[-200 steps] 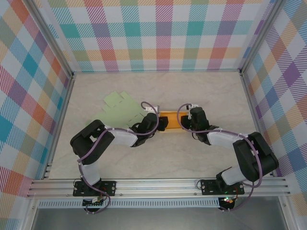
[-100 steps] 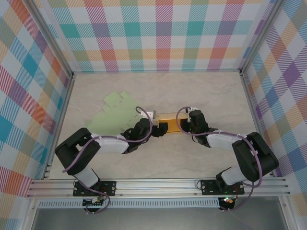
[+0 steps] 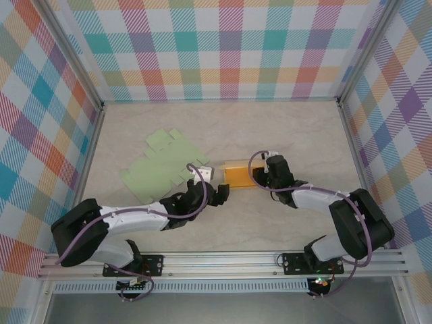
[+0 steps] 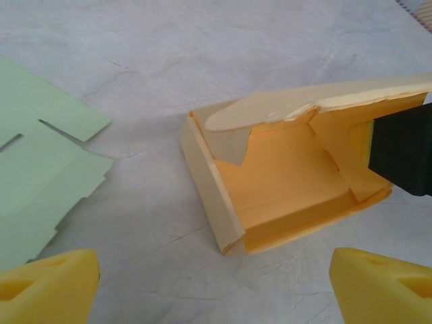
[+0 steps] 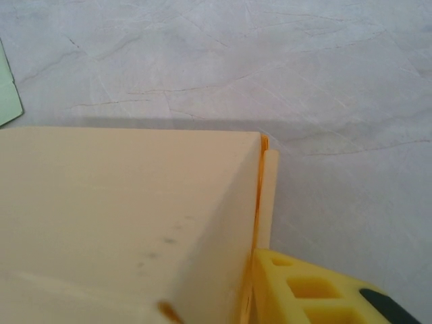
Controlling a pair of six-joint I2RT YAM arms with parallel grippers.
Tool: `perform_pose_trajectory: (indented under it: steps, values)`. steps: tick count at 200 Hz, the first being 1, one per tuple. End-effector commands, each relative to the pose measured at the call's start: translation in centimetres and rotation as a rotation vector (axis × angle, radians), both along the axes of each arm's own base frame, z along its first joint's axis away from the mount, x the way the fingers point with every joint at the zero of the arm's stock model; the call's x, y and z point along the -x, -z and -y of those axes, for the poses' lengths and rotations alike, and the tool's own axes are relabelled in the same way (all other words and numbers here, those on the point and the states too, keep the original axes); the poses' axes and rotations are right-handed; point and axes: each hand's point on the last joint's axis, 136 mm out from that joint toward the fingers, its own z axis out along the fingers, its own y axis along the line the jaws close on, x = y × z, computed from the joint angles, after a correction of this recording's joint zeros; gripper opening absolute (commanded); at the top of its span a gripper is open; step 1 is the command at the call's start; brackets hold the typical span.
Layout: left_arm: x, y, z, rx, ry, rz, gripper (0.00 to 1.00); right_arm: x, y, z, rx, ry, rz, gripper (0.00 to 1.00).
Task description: Fold the paper box
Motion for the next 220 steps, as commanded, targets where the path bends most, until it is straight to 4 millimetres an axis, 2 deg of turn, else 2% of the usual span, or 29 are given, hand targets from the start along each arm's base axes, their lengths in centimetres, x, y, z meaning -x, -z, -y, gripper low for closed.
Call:
perform_pose_trajectory:
  steps: [1, 34, 86, 108, 122, 136, 146, 169, 193, 196, 220]
  values:
    - [0.3, -0.7, -2.8, -0.1, -0.107, 0.042, 0.88, 0.8, 0.0, 0.3, 0.014, 0.002, -0.019, 0.39]
    - [0.2, -3.2, -3.9, -0.079, -0.156, 0.092, 0.86, 1.0, -0.6, 0.4, 0.017, 0.001, -0.018, 0.49]
    - [0.0, -7.4, -4.2, -0.034, -0.157, 0.166, 0.86, 1.6, -2.1, 0.7, -0.001, 0.016, -0.033, 0.75]
    - [-0.4, -9.8, -4.7, -0.058, -0.187, 0.21, 0.86, 2.3, -3.9, 1.0, -0.02, 0.019, -0.028, 0.82]
    - [-0.9, -11.4, -5.2, -0.065, -0.214, 0.235, 1.0, 2.9, -5.4, 1.2, -0.036, 0.025, -0.024, 0.87]
    - [-1.9, -12.9, -5.8, -0.05, -0.249, 0.228, 1.0, 3.5, -7.1, 1.7, -0.047, 0.04, -0.021, 0.99]
    - [-2.7, -13.5, -6.2, -0.036, -0.266, 0.2, 1.0, 4.0, -8.4, 2.0, -0.056, 0.047, -0.016, 1.0]
    - [-4.7, -14.0, -6.2, -0.051, -0.265, 0.131, 1.0, 4.3, -11.7, 2.7, -0.084, 0.082, 0.018, 1.0]
    - [-6.8, -14.0, -4.6, -0.069, -0.204, 0.071, 1.0, 3.8, -14.5, 3.4, -0.088, 0.132, 0.046, 1.0]
    - [-6.9, -13.5, -4.5, -0.091, -0.198, 0.051, 1.0, 3.7, -14.8, 3.4, -0.086, 0.136, 0.047, 0.99]
    - [-8.4, -12.9, -2.4, -0.129, -0.163, 0.016, 1.0, 2.4, -15.5, 3.9, -0.03, 0.193, -0.038, 1.0]
